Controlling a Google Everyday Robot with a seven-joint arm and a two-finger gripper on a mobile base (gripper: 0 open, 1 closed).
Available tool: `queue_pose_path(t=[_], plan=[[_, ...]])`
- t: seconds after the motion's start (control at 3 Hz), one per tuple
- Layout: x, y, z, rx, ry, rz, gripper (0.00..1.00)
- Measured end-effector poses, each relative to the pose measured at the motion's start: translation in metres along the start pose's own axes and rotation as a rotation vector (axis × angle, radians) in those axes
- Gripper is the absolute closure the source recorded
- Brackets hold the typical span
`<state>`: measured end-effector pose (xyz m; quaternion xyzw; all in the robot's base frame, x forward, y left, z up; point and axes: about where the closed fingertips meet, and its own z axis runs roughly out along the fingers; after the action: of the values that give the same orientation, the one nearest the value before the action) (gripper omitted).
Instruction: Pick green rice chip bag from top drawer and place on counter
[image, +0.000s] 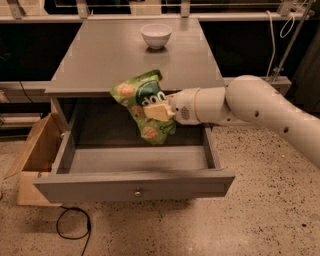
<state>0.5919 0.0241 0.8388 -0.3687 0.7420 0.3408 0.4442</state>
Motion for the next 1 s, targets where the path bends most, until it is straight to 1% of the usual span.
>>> queue_pose_path(t=[0.33,0.67,1.0], plan=[[-0.048,-0.025,-0.015,0.069,-0.033,-0.049,1.0],[-0.093,-0.052,-0.028,0.142,-0.058,-0.048,1.0],[-0.116,-0.082,-0.027,0.174,-0.055,0.041,1.0]])
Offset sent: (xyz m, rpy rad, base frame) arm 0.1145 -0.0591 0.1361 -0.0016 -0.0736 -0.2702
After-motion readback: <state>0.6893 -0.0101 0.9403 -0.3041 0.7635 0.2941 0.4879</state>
